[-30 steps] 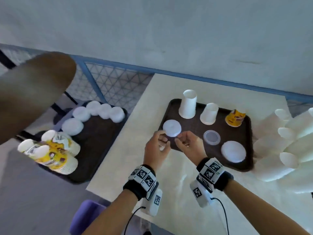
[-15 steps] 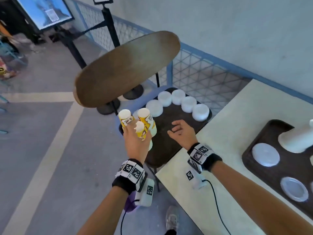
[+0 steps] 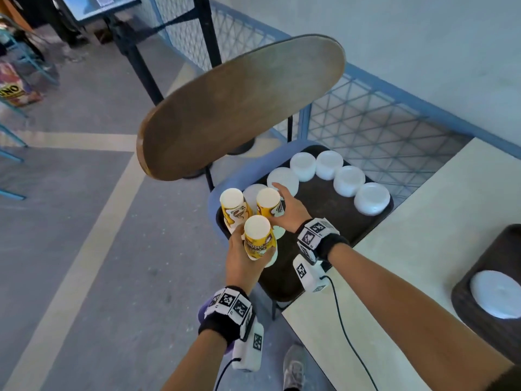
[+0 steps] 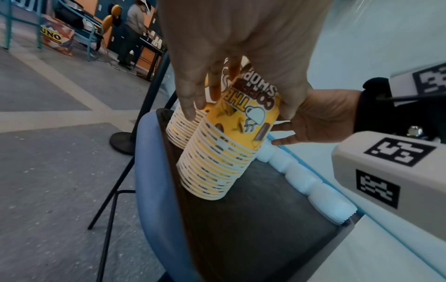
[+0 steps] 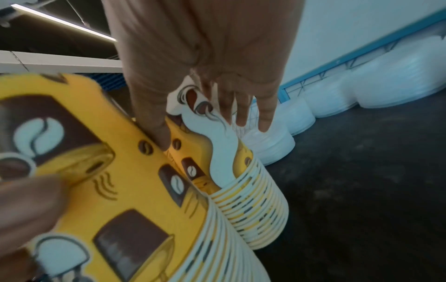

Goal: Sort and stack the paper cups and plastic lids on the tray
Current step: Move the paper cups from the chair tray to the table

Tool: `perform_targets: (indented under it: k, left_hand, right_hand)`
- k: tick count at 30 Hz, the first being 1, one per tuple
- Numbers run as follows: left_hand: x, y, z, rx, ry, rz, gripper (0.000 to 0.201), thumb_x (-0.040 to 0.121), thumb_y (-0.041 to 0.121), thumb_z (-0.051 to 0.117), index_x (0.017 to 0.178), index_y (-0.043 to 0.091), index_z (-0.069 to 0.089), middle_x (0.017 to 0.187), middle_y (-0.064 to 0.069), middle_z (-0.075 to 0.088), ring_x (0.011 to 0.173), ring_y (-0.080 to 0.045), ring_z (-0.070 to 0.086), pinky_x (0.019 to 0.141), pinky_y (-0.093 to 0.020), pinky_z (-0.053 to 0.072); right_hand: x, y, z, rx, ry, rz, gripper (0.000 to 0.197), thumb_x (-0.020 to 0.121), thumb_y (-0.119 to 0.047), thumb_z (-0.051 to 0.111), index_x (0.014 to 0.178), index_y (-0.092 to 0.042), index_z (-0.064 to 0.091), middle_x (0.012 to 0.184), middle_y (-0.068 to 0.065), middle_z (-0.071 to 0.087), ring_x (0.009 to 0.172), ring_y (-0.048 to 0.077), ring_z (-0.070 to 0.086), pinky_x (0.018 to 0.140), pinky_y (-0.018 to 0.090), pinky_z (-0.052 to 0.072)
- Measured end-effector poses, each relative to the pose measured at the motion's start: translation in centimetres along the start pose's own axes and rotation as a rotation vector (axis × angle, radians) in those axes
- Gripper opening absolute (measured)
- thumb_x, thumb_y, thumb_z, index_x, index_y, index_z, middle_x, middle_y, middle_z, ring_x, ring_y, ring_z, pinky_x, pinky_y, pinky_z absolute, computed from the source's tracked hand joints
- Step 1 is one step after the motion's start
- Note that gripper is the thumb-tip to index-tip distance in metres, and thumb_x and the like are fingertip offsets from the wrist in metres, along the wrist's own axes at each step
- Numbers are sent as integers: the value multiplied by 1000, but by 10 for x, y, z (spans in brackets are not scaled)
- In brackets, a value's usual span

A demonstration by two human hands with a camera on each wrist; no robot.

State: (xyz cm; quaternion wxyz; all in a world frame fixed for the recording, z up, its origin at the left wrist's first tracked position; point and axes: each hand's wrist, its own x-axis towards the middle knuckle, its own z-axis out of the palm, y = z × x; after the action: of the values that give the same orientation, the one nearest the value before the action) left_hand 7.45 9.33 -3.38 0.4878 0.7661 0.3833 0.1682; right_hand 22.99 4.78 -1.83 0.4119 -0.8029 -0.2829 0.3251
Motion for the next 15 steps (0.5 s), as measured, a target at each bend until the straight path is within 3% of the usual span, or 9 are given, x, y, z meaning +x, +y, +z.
perform_targets:
  k: [3, 9, 12, 15]
  left_hand:
    - [6, -3, 2, -24, -38, -29, 73, 71, 25, 79, 131, 21, 38, 136, -4, 52, 125, -23, 50, 105, -43, 42]
    - [7, -5, 18, -10, -74, -91, 72, 74, 25, 77, 134, 18, 36, 133, -1, 53, 122, -20, 50, 95, -24, 38]
    - [9, -3, 32, -35, -137, -78, 72, 72, 27, 78, 132, 22, 37, 131, 2, 54, 122, -19, 51, 101, -30, 41]
    - [13, -1, 47, -31, -206, -73, 75, 70, 28, 80, 132, 24, 38, 131, 2, 54, 122, -18, 52, 104, -38, 43]
  right_hand:
    - [2, 2, 7, 19, 36, -2, 73, 75, -21, 75, 137, -17, 35, 136, 8, 51, 128, 26, 46, 106, 38, 37]
    - [-13, 33, -10, 43, 194, 39, 71, 71, -19, 76, 132, -19, 39, 131, 8, 48, 121, 25, 49, 102, 40, 40]
    - [-27, 50, -29, 40, 298, 57, 72, 69, -20, 78, 131, -19, 41, 130, 6, 47, 120, 23, 48, 104, 39, 39]
    - [-37, 60, -43, 41, 393, 71, 70, 68, -19, 79, 128, -19, 45, 128, 6, 49, 118, 22, 49, 97, 29, 37]
